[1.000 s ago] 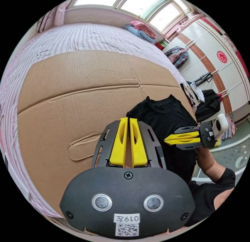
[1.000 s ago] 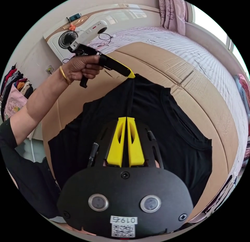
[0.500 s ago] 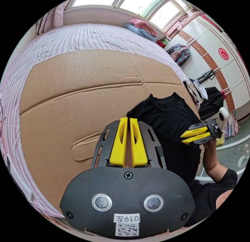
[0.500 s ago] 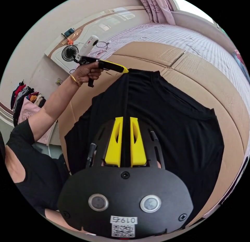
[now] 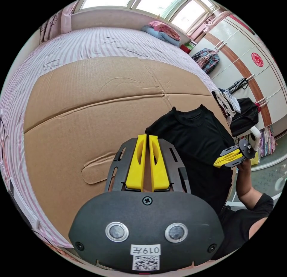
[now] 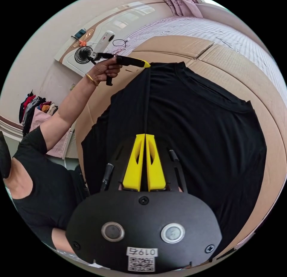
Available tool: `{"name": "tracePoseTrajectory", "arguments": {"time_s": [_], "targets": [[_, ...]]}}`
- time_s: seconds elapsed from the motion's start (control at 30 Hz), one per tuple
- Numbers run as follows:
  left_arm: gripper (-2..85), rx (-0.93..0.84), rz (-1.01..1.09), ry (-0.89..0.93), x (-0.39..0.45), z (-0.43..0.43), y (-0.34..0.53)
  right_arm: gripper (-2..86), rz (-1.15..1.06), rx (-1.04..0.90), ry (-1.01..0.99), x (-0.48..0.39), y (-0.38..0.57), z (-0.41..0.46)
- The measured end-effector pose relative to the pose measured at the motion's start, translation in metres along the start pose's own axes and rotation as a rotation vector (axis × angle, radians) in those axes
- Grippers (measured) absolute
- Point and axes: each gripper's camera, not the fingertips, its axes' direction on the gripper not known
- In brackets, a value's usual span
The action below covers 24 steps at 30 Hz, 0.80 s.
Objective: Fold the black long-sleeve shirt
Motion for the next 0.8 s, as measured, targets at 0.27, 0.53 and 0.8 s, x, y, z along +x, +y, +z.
{"name": "tracePoseTrajectory", "arguments": {"time_s": [0.27,0.53,0.8], "targets": [[0.9,0.008,-0.013,0.011,-0.001,-0.002,-0.003,-0.2,0.032,0.041,0.054,0.013,0.032,-0.011],[0.9,0.005,-0.008,0.002,0.004,-0.004,-0.003,4.4,0.042,0.062,0.014,0.018,0.07,-0.038],[1.0,0.005,-0.003,-0.003,0.008,-0.004,-0.003,1.7,0.062,-0.018,-0.012,0.025,0.12,-0.046]]}}
